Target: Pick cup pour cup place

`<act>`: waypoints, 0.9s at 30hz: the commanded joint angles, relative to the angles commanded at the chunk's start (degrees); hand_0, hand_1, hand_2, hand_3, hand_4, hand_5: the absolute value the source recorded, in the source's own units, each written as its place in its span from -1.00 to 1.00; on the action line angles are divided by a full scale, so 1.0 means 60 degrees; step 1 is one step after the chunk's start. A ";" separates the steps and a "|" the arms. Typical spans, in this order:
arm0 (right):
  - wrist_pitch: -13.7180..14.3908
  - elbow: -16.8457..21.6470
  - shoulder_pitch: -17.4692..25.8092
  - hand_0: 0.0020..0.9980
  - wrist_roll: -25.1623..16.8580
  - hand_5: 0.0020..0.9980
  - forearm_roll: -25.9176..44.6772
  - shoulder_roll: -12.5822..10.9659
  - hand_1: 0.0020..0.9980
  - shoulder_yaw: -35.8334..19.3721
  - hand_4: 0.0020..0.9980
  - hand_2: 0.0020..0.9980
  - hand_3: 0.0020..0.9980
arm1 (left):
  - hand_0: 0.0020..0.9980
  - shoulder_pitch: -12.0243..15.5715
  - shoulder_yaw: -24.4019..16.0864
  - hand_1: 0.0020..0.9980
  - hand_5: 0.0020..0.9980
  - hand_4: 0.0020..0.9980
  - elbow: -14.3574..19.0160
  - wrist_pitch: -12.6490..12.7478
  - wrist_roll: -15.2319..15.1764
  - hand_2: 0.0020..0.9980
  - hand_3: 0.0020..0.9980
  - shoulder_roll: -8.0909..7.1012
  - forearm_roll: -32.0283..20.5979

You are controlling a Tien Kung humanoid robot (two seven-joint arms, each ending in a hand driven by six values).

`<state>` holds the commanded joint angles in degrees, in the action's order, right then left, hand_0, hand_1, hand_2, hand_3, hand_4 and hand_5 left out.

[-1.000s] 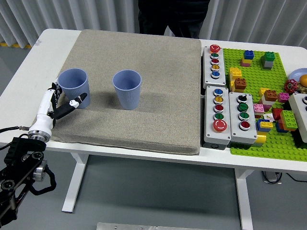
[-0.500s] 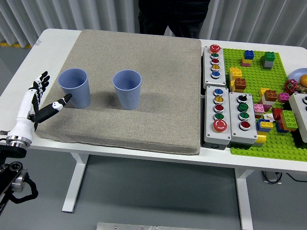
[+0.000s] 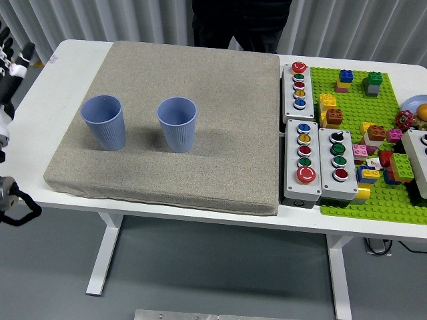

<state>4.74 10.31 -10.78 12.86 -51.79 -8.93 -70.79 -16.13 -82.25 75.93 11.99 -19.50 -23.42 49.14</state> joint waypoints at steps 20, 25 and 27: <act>0.0039 0.0000 -0.0126 0.44 -0.0010 -0.43 0.0125 -0.0038 0.36 0.0080 -0.81 0.34 0.25 | 0.83 -0.1251 0.0137 0.83 1.00 0.64 -0.1806 -0.1046 -0.0211 0.98 1.00 -0.0518 -0.7014; 0.0051 0.0000 -0.0130 0.44 0.0003 -0.43 0.0094 -0.0010 0.36 0.0053 -0.81 0.35 0.25 | 0.83 -0.1150 0.0018 0.82 1.00 0.65 -0.1960 -0.0989 -0.0279 0.97 1.00 -0.0394 -0.7075; 0.0050 0.0000 -0.0126 0.44 0.0005 -0.43 0.0102 -0.0008 0.36 0.0051 -0.81 0.35 0.25 | 0.83 -0.1129 -0.0010 0.82 1.00 0.65 -0.1913 -0.0986 -0.0267 0.97 1.00 -0.0383 -0.6962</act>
<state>5.04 10.31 -11.53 12.89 -51.18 -8.97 -70.49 -22.90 -82.31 64.45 6.08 -21.10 -25.72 7.37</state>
